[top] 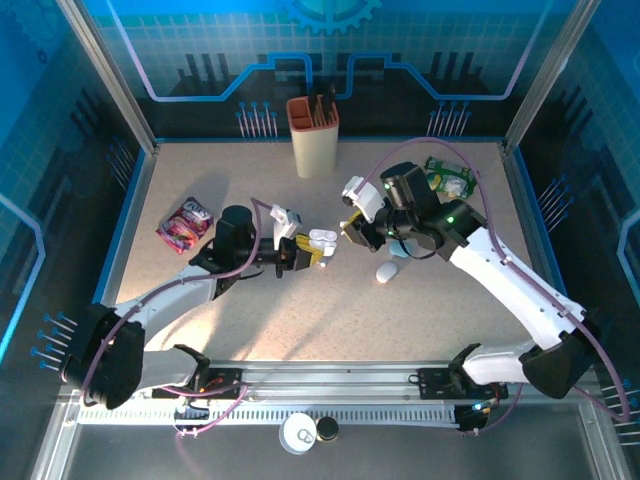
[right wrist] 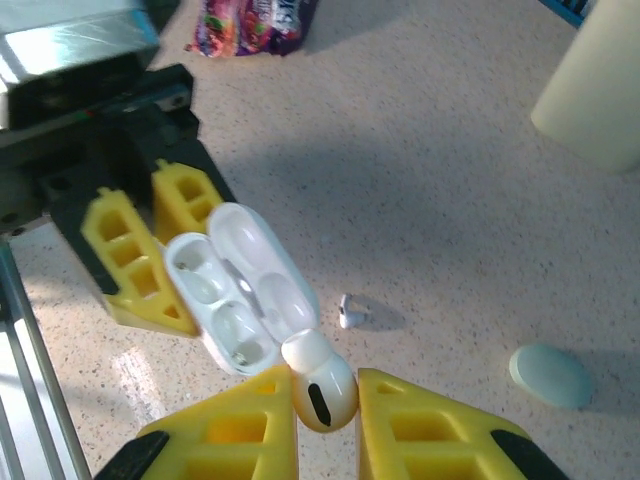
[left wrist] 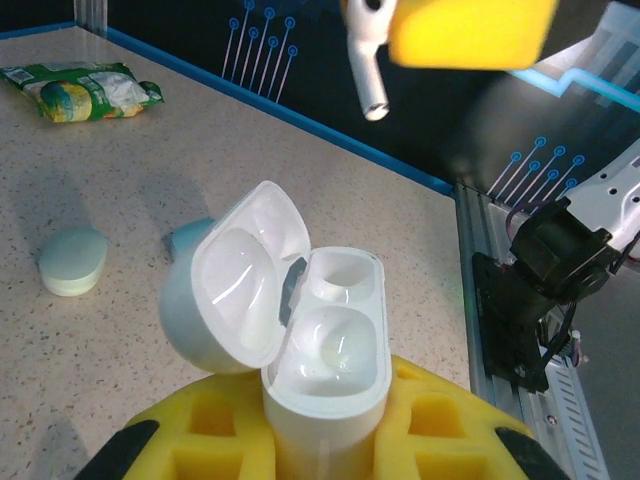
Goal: Insert the wireless bluetooth earbuds into the charging case
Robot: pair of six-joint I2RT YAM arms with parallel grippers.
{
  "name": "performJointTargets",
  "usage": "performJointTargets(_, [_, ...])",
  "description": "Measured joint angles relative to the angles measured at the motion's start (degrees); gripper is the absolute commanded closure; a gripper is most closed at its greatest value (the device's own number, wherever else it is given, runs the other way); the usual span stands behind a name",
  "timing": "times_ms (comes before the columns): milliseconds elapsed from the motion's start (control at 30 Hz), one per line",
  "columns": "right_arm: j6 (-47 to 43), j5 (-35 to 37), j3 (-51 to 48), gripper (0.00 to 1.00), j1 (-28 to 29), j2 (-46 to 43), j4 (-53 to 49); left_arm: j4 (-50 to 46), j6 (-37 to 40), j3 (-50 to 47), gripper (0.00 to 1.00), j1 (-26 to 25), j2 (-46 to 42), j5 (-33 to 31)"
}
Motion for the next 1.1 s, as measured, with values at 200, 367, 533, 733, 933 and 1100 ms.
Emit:
performJointTargets(200, [-2.58, 0.07, 1.46, 0.83, 2.23, 1.44, -1.44, -0.66, 0.26, 0.66, 0.92, 0.0, 0.07, 0.5])
performJointTargets(367, [-4.13, 0.09, 1.77, 0.83, 3.61, 3.74, -2.34, -0.87, 0.5, 0.83, 0.92, 0.0, 0.07, 0.92])
performJointTargets(533, [-4.92, 0.52, 1.81, 0.83, 4.0, 5.09, -2.54, -1.68, 0.66, 0.83, 0.92, 0.0, 0.07, 1.27])
performJointTargets(733, [-5.77, 1.57, 1.81, 0.83, 4.0, 5.57, -2.6, -1.73, 0.66, 0.83, 0.92, 0.0, 0.07, 1.55])
performJointTargets(933, [-6.88, 1.84, 1.81, 0.83, 4.26, 5.99, -3.48, -1.7, 0.68, 0.83, 0.91, 0.0, 0.07, 1.55])
performJointTargets(1100, [-8.66, 2.05, 2.05, 0.81, 4.92, 6.47, -4.11, -1.79, 0.66, 0.83, 0.91, 0.0, 0.07, 1.75])
